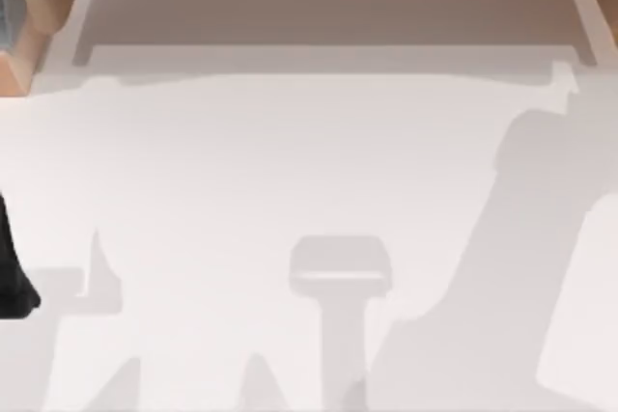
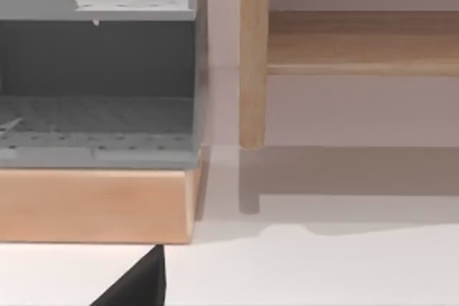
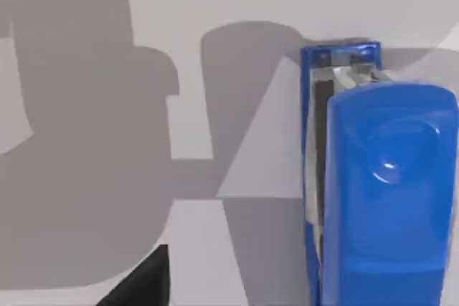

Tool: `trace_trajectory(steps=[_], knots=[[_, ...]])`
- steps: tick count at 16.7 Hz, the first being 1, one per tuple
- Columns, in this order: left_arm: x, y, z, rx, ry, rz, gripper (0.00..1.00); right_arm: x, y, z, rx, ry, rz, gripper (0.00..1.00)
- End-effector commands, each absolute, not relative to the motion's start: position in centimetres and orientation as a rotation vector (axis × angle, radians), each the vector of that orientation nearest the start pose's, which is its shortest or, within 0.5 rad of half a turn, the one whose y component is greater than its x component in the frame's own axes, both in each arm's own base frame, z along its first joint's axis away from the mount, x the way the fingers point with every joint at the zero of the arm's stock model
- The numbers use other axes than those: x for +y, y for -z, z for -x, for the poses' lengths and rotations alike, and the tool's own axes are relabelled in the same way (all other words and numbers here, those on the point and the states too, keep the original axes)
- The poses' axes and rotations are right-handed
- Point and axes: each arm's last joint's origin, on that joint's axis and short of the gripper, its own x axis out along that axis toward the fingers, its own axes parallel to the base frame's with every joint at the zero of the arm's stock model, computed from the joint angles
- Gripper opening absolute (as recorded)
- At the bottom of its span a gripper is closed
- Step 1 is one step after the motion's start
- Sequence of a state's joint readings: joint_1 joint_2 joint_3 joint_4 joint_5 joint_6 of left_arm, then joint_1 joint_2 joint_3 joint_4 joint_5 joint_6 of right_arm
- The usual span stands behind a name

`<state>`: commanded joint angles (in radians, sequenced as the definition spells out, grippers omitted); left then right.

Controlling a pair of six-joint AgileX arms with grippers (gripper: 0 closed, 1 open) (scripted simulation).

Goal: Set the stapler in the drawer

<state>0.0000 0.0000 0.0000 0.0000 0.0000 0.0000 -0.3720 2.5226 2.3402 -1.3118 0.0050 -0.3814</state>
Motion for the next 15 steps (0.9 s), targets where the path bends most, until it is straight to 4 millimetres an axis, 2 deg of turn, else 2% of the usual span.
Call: trace_trajectory(steps=[4,6,8,11,15], knots=[[-0.1,-16.0,-10.6,0.0,0.0,0.0,1.0,-17.7,-21.0,-45.9,1.312,-0.023,0.131,1.0],[-0.1,-16.0,-10.6,0.0,0.0,0.0,1.0,-18.7,-22.9,-45.1,1.183,-0.014,0.185,1.0],[-0.1,-16.0,-10.6,0.0,0.0,0.0,1.0,-20.5,-24.5,-43.8,1.05,0.014,0.245,1.0],[-0.1,-16.0,-10.6,0.0,0.0,0.0,1.0,-24.2,-25.7,-41.1,0.858,0.088,0.352,1.0],[-0.1,-16.0,-10.6,0.0,0.0,0.0,1.0,-29.0,-25.3,-36.4,0.642,0.204,0.545,1.0]])
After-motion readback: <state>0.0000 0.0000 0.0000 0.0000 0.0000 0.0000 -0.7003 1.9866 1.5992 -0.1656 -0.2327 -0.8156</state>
